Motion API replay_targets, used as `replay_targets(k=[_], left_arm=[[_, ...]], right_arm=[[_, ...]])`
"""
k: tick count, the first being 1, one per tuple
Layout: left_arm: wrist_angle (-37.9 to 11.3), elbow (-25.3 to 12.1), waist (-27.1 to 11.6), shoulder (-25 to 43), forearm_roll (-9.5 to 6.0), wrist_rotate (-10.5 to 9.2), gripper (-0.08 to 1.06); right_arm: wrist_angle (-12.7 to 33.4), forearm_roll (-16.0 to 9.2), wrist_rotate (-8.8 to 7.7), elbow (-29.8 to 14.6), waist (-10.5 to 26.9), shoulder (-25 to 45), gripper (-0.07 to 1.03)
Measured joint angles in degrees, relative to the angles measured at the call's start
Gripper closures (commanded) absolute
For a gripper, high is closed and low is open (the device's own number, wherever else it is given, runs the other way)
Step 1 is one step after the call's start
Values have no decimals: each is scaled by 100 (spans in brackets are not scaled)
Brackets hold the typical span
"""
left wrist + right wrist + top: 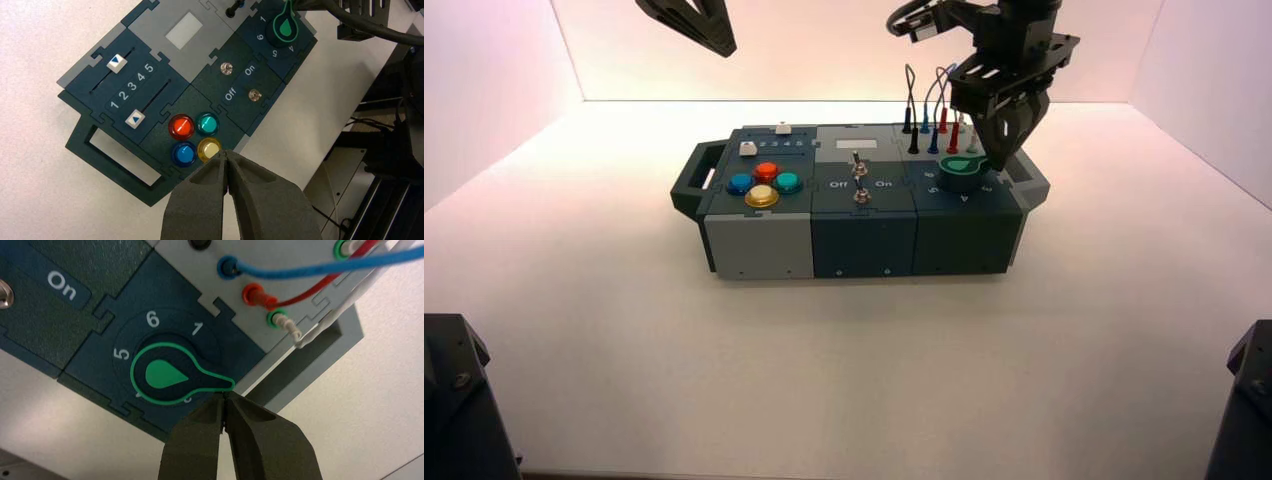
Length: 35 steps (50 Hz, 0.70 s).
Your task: Turn the knob to position 2.
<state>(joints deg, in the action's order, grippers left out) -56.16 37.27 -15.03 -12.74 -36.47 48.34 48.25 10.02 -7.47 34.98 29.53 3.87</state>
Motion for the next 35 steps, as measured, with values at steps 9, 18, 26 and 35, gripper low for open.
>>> replay_targets(k=[9, 18, 26, 35], left_arm=[[0, 0, 0, 0, 0, 0, 101], [0, 0, 0, 0, 0, 0, 101], [0, 0, 0, 0, 0, 0, 100], [26, 0, 0, 0, 0, 0, 101]], right_arm=[[-18, 35, 0, 0, -9, 0, 98], [18, 53, 9, 0, 0, 9, 98], [158, 62, 0, 0, -9, -123, 98], [246, 44, 26, 9, 0, -571, 98]])
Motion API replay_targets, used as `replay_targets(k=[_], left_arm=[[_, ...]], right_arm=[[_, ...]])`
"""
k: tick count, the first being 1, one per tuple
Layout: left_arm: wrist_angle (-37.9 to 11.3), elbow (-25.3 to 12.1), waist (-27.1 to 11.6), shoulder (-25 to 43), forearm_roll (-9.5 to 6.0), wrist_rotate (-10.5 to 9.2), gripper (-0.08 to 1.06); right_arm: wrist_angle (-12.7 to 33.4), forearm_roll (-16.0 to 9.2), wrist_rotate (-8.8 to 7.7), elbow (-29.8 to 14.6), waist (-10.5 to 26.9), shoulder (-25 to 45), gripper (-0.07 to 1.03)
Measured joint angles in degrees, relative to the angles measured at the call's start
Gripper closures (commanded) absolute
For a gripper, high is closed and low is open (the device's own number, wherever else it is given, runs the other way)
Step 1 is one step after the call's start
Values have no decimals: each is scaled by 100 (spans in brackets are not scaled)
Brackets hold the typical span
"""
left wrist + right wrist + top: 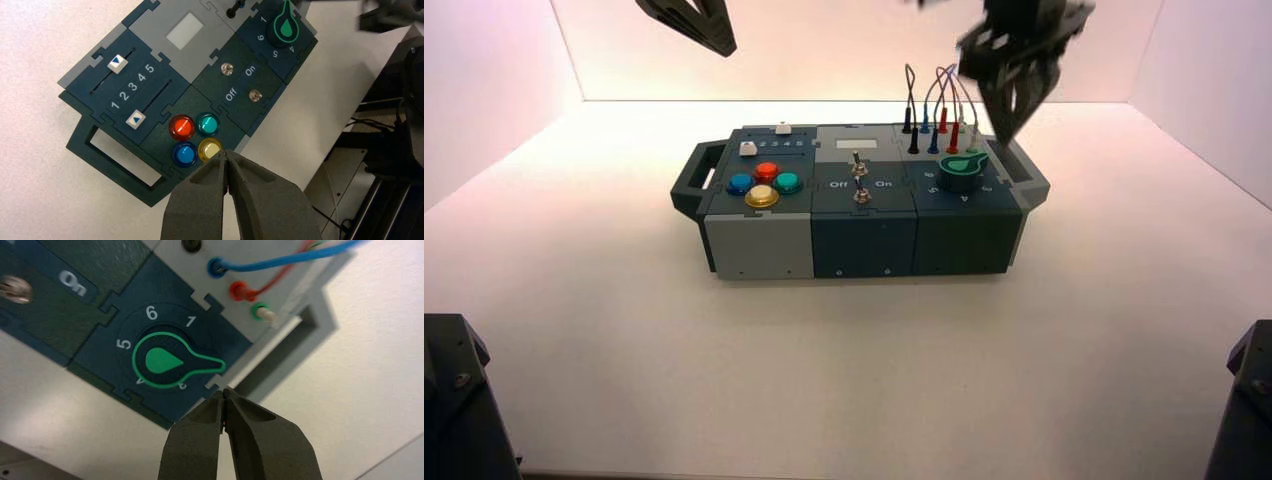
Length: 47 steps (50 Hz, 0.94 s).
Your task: Turn the knob to position 2.
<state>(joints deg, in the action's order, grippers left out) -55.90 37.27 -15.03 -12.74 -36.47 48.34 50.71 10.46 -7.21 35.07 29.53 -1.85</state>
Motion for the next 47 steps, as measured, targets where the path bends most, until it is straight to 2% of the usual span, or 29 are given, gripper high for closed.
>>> replay_targets(k=[10, 14, 23, 29, 47], left_arm=[[97, 0, 0, 44, 0, 0, 100], [158, 0, 0, 114, 9, 0, 101], [202, 0, 0, 149, 9, 0, 101], [211, 0, 0, 149, 9, 0, 101], [220, 0, 0, 149, 18, 0, 101]], right_arm=[[9, -167, 53, 176, 0, -668, 98], [-9, -255, 53, 387, 0, -923, 98], [-176, -334, 53, 659, 0, -1028, 98], [-527, -369, 62, 888, 0, -1081, 98], [-826, -404, 62, 976, 0, -1099, 98]])
